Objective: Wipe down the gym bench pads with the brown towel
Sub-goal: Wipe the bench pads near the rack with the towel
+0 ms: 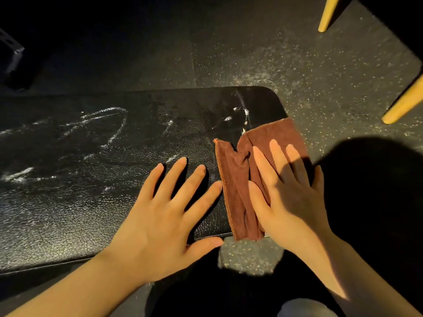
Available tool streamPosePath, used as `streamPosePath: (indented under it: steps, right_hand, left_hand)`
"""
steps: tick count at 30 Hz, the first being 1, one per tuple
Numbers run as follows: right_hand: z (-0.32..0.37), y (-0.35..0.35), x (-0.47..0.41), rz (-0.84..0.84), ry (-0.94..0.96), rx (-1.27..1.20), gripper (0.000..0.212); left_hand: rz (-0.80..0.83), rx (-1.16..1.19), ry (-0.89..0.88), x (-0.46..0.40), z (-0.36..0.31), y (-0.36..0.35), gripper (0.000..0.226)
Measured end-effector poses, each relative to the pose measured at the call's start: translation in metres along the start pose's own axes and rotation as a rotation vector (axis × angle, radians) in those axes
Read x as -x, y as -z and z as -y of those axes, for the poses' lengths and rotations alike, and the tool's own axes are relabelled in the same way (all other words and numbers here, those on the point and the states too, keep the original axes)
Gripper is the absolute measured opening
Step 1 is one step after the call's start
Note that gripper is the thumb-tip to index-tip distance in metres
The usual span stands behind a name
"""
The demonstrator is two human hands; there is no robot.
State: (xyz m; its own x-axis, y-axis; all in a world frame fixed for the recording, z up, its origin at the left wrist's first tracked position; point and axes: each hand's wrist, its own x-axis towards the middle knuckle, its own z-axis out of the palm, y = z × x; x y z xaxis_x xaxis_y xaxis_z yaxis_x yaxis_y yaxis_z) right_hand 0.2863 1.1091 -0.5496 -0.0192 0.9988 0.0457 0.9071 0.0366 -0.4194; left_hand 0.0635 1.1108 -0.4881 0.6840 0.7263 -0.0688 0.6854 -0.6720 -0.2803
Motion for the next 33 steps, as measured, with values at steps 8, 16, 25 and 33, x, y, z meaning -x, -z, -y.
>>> streamPosePath:
  steps: [8, 16, 25, 33]
  right_hand:
    - [-0.018, 0.006, -0.108, 0.204, -0.130, -0.051, 0.064]
    - [-0.033, -0.006, -0.181, 0.122, -0.136, -0.174, 0.059]
    - [-0.016, 0.006, -0.097, 0.166, -0.121, -0.061, 0.060]
    - [-0.016, -0.007, -0.007, 0.012, -0.022, 0.038, 0.063]
  left_hand:
    - [-0.007, -0.025, 0.002, -0.003, -0.004, -0.001, 0.079]
    - [-0.009, -0.044, 0.003, -0.008, -0.009, -0.005, 0.079]
    - [0.024, -0.058, -0.032, -0.008, -0.003, 0.001, 0.080]
    - [-0.018, -0.044, -0.112, 0.007, 0.014, 0.002, 0.074]
